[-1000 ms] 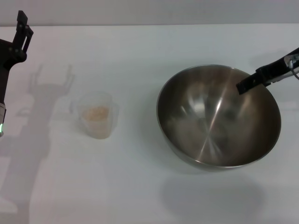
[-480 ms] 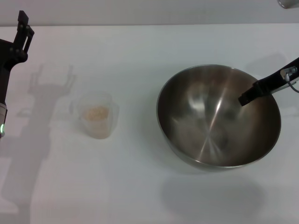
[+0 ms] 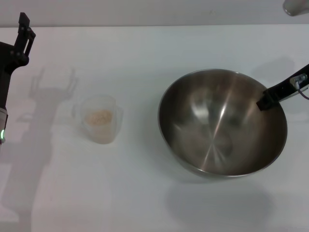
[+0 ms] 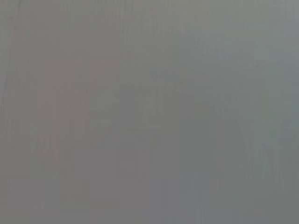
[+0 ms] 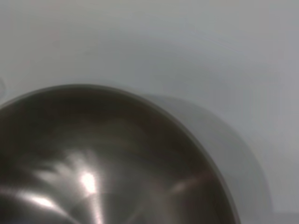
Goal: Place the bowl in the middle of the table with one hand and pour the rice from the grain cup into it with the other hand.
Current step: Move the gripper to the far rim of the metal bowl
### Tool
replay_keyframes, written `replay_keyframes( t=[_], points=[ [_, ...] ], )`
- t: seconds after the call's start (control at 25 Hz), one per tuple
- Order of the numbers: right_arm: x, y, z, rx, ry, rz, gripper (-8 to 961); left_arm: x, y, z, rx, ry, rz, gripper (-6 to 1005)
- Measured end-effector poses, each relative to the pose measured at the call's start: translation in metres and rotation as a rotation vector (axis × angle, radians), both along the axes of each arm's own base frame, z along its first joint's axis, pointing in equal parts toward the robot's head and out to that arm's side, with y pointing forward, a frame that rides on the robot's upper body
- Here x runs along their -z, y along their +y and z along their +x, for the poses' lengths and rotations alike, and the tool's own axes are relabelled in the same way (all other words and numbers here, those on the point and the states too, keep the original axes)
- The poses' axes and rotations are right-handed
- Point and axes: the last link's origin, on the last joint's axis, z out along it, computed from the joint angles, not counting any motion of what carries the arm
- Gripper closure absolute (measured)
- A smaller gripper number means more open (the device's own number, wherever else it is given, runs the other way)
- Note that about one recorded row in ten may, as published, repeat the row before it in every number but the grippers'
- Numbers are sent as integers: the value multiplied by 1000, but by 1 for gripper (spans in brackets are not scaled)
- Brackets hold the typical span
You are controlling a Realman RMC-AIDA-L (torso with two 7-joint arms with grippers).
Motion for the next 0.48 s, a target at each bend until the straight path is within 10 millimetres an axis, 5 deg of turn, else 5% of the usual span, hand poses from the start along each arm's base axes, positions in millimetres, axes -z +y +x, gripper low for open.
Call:
replay_keyframes(
  t=[0.08,0.48],
  points=[
    [1,0,0,-5,-9,-3,893,0,0,0,0,0,0,184],
    [-11,5,-13,-53,14,63,943,0,0,0,-2,0,0,183]
  ],
)
